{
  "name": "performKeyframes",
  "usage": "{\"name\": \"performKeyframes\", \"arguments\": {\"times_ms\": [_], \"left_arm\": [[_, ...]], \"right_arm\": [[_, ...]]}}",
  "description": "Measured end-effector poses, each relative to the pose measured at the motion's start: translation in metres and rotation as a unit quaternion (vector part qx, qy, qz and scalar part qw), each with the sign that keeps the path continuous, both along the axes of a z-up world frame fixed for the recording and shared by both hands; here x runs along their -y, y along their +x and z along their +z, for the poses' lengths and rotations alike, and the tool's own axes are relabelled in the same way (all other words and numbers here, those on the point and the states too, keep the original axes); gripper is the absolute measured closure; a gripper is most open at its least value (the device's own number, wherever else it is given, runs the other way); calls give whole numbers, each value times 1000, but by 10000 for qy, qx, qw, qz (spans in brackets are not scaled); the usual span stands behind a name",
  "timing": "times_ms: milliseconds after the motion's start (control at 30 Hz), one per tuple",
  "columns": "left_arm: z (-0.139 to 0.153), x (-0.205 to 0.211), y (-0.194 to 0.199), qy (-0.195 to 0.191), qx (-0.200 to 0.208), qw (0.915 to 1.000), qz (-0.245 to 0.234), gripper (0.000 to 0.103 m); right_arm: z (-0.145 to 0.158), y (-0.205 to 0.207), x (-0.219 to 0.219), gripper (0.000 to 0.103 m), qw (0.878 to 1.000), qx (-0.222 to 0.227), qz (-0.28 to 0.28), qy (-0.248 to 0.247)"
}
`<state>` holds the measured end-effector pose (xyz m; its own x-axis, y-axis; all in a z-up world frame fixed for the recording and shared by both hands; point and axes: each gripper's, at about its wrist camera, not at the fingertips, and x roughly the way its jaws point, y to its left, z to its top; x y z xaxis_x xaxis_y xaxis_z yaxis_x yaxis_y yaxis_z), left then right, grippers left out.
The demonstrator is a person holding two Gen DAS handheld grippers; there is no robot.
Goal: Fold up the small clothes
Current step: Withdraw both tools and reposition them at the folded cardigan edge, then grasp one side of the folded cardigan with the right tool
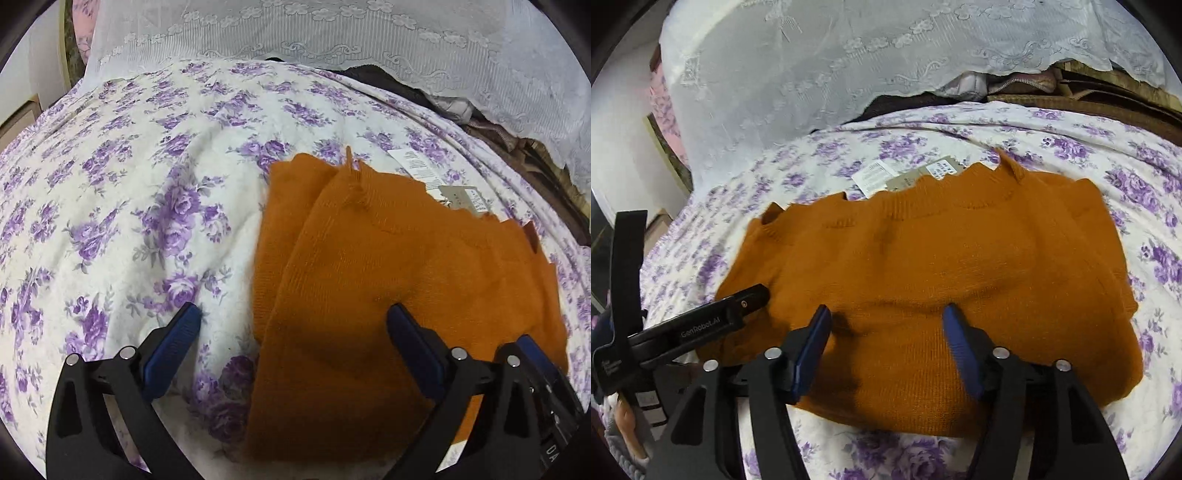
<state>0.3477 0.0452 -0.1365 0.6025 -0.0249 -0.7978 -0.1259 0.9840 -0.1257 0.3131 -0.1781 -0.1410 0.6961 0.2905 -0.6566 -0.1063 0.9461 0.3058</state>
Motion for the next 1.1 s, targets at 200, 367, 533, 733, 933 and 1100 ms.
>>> {"name": "performKeyframes", "arguments": {"times_ms": [200, 367, 533, 733, 933, 1100], "left_arm": [[8, -17, -11, -573, 166, 9982, 57, 4], [14, -11, -21, -449, 310, 9985, 55, 5], [26, 3, -35, -259, 559, 9980, -105, 5], [23, 27, -48, 3, 561, 9978, -361, 5], [6, 47, -48, 598, 329, 9964, -507, 5], [-1, 44, -44, 525, 145, 9973, -491, 4]], "right_arm": [[9, -15, 25, 39, 9973, 235, -98, 686], [17, -38, 51, 39, 9903, 368, -290, 1308], [20, -68, 80, 37, 9839, 383, -548, 1658], [-5, -102, 116, 37, 9699, -13, -968, 2234], [-24, -102, 139, 38, 9498, -179, -1391, 2795], [-32, -84, 150, 42, 9341, -264, -1678, 3140]]}}
